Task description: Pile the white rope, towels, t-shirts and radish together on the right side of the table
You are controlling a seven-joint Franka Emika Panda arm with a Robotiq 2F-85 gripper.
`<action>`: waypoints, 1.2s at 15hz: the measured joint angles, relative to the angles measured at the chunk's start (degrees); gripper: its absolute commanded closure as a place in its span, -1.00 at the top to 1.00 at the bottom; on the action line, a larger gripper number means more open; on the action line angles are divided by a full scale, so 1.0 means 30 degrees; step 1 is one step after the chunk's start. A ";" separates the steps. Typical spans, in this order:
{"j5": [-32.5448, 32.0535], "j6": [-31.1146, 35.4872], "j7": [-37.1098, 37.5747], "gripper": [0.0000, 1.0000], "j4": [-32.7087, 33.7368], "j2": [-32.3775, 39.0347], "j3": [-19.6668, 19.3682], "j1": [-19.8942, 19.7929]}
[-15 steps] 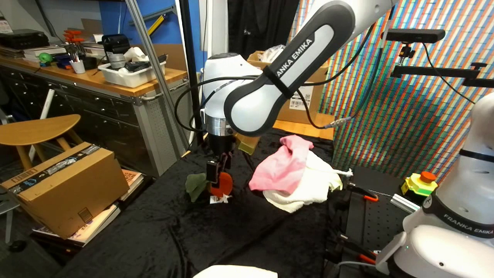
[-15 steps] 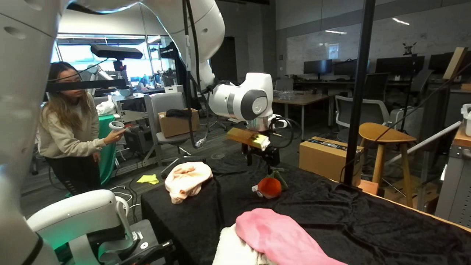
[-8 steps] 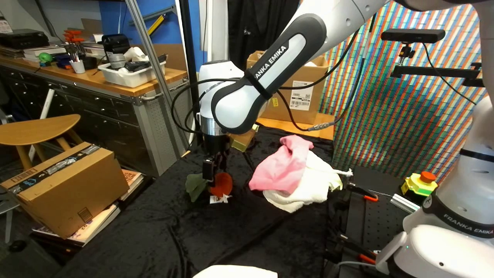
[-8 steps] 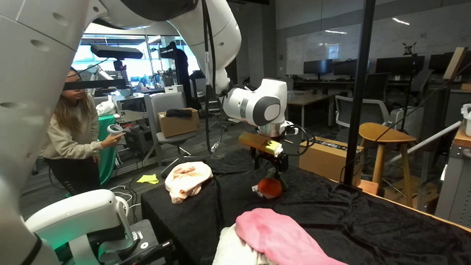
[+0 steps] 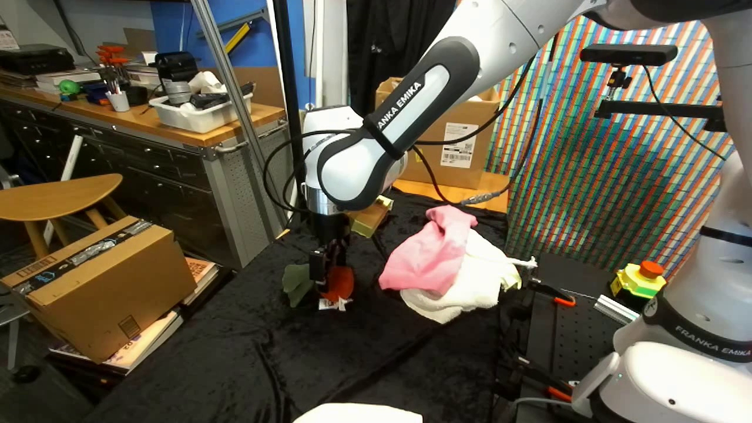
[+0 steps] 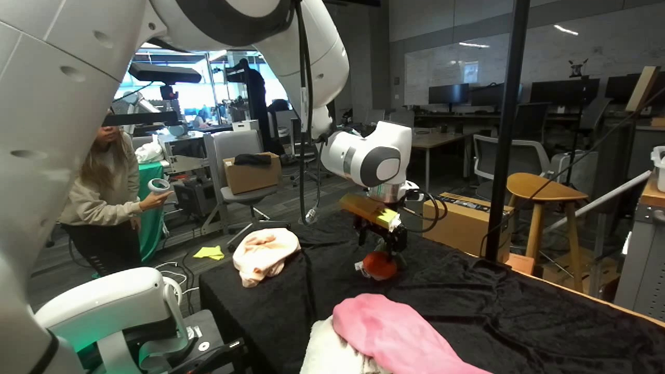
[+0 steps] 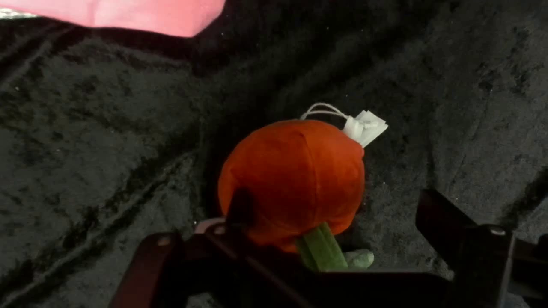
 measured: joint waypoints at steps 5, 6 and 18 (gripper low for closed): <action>0.0192 -0.0009 -0.0165 1.00 0.0008 0.0391 0.0099 0.0000; 0.0210 -0.0009 -0.0195 0.73 0.0009 0.0429 0.0100 0.0000; 0.0222 -0.0139 -0.0351 -0.85 0.0007 0.0375 0.0095 0.0000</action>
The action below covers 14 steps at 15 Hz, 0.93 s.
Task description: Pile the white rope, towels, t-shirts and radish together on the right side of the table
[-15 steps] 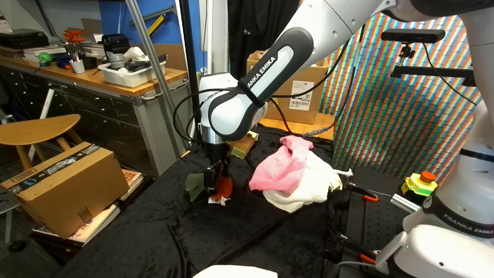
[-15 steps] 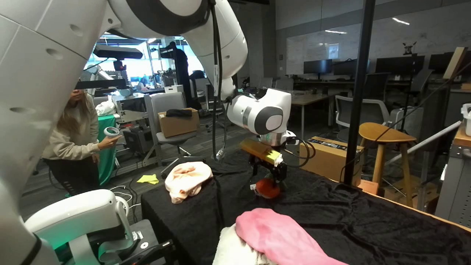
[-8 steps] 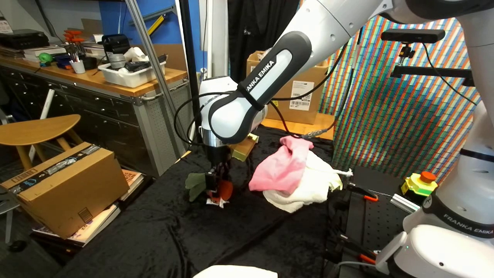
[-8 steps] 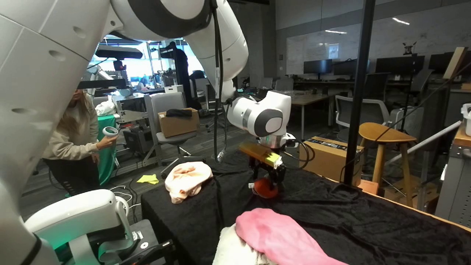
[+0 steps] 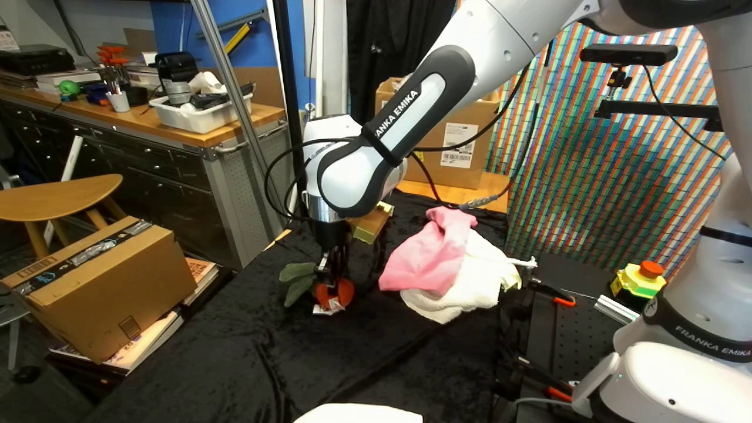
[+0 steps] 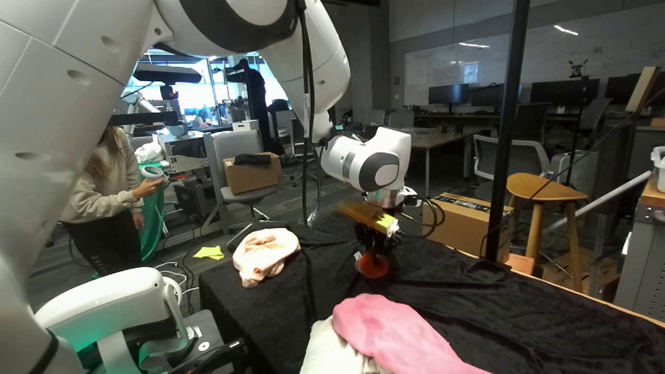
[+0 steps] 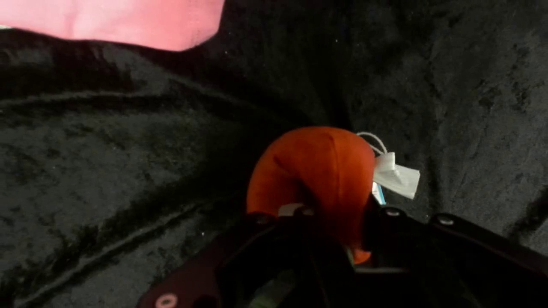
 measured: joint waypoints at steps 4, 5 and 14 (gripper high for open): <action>0.0000 -0.0359 0.0000 -0.79 -0.0155 -0.0769 0.0006 0.0019; 0.0000 -0.0471 0.0002 -0.79 -0.0275 -0.1131 0.0006 0.0020; 0.0471 -0.1692 -0.0058 -0.79 -0.4551 -0.6904 -0.0142 -0.0139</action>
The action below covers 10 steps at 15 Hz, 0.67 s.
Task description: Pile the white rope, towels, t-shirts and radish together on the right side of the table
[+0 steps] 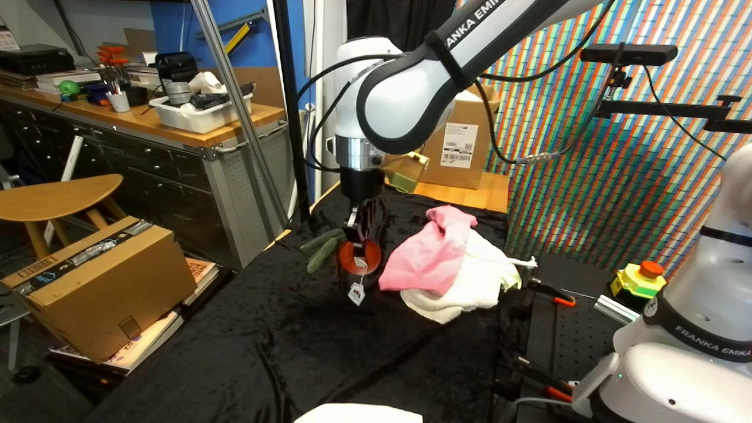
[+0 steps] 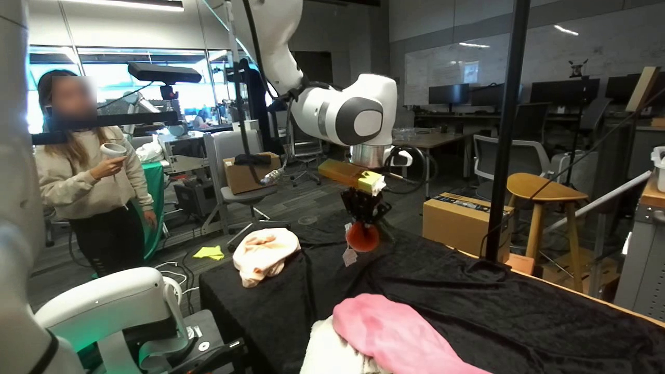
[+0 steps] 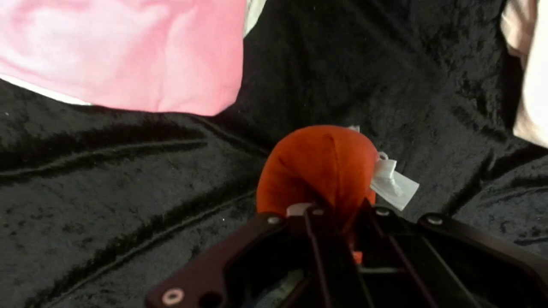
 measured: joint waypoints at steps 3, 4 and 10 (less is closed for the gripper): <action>-0.0011 -0.0038 0.0143 -0.79 -0.1866 -0.1754 -0.0513 -0.0011; -0.0101 -0.0015 0.0373 -0.79 -0.2453 -0.2252 -0.0802 -0.0019; -0.1614 0.0564 0.3576 -0.79 -0.4787 -0.3630 -0.2822 -0.0650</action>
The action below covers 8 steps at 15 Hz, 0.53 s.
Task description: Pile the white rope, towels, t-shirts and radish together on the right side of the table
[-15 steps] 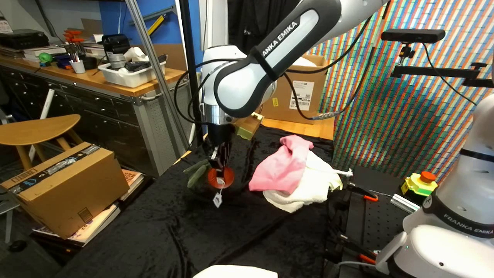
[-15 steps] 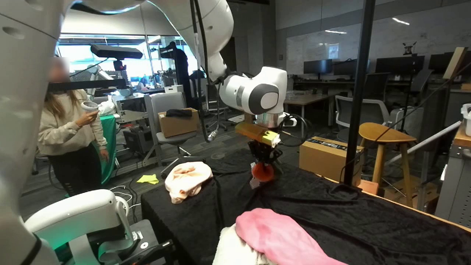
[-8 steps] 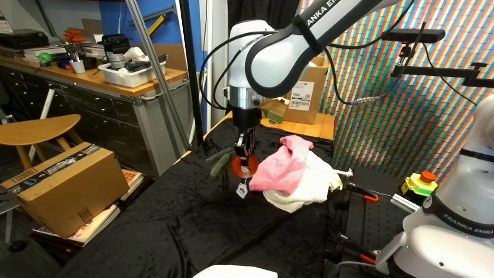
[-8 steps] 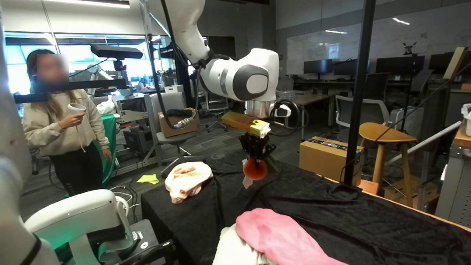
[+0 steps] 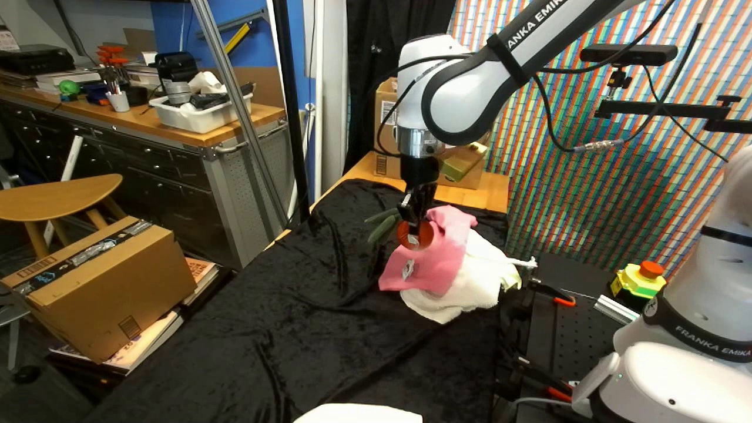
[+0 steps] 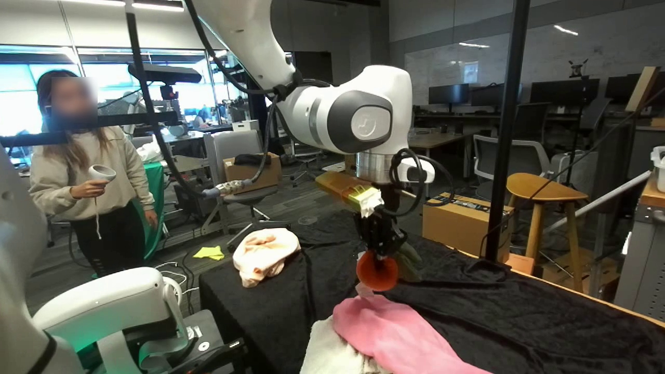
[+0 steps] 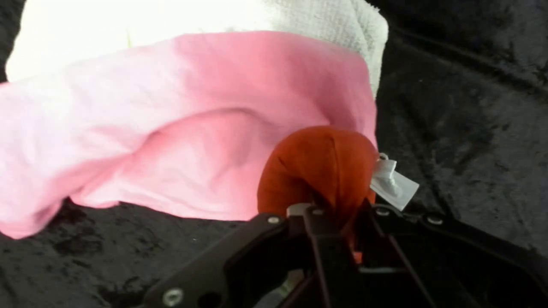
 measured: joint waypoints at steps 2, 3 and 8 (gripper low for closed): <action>-0.0576 0.0208 0.1195 -0.79 -0.0433 0.0023 -0.0524 -0.0355; -0.0789 0.0210 0.1698 -0.79 -0.0619 0.0048 -0.0737 -0.0501; -0.0994 0.0210 0.3249 -0.79 -0.1137 0.0733 -0.1104 -0.0774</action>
